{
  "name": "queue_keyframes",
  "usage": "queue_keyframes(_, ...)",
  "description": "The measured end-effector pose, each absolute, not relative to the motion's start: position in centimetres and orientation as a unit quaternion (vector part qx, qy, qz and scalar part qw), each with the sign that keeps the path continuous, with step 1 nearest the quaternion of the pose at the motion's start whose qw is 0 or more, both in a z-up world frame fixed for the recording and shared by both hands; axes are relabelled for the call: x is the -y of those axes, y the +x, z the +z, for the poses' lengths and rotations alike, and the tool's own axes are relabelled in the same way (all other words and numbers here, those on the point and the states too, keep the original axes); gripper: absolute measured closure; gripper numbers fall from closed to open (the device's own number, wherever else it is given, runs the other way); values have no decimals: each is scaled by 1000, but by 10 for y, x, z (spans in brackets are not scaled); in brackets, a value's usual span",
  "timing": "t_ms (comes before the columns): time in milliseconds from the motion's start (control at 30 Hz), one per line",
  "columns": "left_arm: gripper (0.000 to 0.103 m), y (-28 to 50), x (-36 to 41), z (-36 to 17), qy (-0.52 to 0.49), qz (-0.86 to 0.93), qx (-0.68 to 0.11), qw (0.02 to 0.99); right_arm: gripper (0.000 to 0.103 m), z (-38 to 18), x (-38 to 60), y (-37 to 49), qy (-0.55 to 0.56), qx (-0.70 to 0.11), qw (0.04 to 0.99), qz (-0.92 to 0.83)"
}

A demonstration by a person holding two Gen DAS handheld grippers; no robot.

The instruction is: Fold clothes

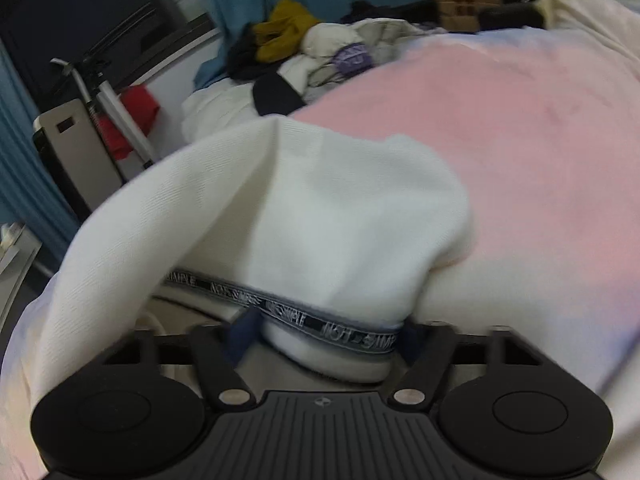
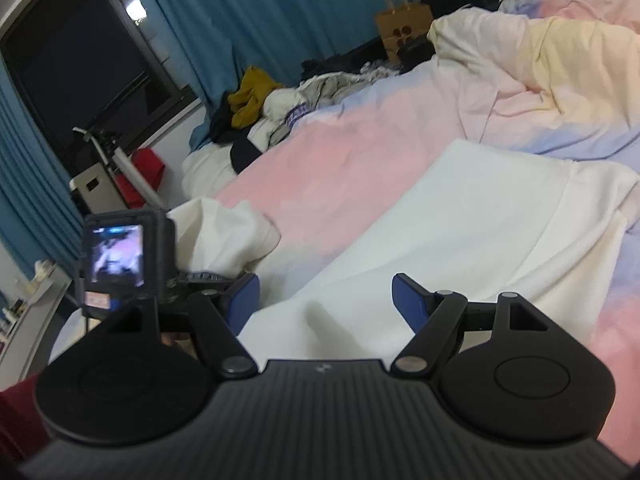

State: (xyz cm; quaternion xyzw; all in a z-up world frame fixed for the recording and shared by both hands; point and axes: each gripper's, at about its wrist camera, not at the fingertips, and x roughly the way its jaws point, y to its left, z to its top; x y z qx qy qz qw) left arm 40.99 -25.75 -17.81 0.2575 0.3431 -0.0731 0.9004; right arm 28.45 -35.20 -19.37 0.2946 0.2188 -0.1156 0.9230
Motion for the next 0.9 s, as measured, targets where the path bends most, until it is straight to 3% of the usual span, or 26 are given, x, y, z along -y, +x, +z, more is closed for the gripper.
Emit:
queue_keyframes(67, 74, 417, 265, -176, 271, -53, -356, 893, 27, -195, 354, 288, 292, -219, 924, -115)
queue_keyframes(133, 84, 419, 269, -165, 283, -46, -355, 890, 27, -199, 356, 288, 296, -215, 922, -125)
queue_keyframes(233, 88, 421, 266, -129, 249, -50, -346, 903, 27, -207, 359, 294, 303, -230, 914, -141)
queue_keyframes(500, 88, 404, 285, 29, 106, -183, -304, 929, 27, -195, 368, 281, 334, -207, 908, -143)
queue_keyframes(600, 87, 411, 308, 51, 64, -219, -307, 924, 27, -194, 375, 276, 349, -197, 903, -155)
queue_keyframes(700, 83, 425, 329, 24, 41, -226, -321, 919, 27, -200, 383, 277, 362, -204, 894, -165)
queue_keyframes(900, 70, 450, 340, -92, 47, -206, -365, 907, 27, -209, 385, 282, 352, -213, 896, -165)
